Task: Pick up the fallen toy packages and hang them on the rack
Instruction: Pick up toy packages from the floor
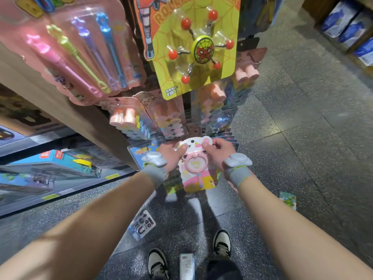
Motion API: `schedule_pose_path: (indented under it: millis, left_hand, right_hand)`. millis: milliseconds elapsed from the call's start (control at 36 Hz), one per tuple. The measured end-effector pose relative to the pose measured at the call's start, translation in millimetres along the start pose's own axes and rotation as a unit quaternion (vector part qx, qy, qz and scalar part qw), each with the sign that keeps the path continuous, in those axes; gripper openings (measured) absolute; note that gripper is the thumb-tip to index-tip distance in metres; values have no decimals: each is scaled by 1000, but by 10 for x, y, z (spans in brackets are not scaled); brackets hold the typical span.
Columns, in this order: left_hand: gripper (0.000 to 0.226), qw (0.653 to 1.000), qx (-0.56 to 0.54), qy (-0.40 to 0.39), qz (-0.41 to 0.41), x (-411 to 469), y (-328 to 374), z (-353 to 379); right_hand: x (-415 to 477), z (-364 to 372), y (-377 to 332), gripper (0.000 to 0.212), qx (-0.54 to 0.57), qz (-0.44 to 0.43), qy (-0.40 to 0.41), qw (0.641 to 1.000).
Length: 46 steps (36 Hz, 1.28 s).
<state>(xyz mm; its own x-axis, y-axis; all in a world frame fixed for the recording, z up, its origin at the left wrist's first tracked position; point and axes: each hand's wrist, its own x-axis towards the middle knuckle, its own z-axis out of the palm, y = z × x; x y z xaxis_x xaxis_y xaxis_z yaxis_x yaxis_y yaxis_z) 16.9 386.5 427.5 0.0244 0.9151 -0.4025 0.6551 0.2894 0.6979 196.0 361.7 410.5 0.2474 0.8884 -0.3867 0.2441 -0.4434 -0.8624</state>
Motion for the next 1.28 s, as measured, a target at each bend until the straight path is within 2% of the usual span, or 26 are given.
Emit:
schedule_pose_path:
  millis: [56,139,222,389,472,583,722,750,806,833,889,944,1028,1111,1195,1278]
  left_hand:
    - [41,1000,-26,12,1,11,56,19]
    - [45,1000,-23,16,-9,27,123,25]
    - [38,998,-58,36,-12,29,155,26]
    - [37,989,-116,63,-63,68,174,40]
    - [50,987,-91,12,-130,131,161,49]
    - [50,996,34,27,-78,170,125,66]
    - [95,982,164,16,-92,206,163,52]
    - [92,978,190,11,-90,223,158,45]
    - [62,965,249,3,-79,252,162,50]
    - [54,959,271,2,-81,265,143,56]
    - [53,951,286,-14,-116,270,190,56]
    - [52,957,251,-42,-142,260,236,44]
    - [49,960,235,-54,-142,246,299,32]
    - [55,939,314,-47,-131,250,263,86]
    - [55,940,324,-32,-101,284,194,176]
    - [57,940,328,-16,-89,233,178,146]
  right_hand:
    - [43,-19,-30,34,7,-5,1,1000]
    - [119,-19,-63,31,15,-7,-2,1000]
    - [152,-14,-86,28,16,-3,-2,1000]
    - [225,2,-113,31,7,11,-9,1000]
    - [259,12,-112,31,4,19,-13,1000]
    - [300,15,-126,24,-4,18,-15,1000]
    - [381,26,-52,26,-1,39,0,999]
    - [383,12,-48,29,-7,47,-2,999]
    - [378,-15,-52,35,-15,67,-14,998]
    - [369,-16,-38,35,-14,71,-18,997]
    - [368,-9,-37,27,-18,68,-28,997]
    - [346,14,-55,17,-10,60,-54,997]
    - [295,56,-124,2,15,52,-90,994]
    - [326,142,-108,3,16,42,-91,995]
    - [394,217,-82,15,4,32,-83,996]
    - [426,254,-38,16,-1,31,-70,997]
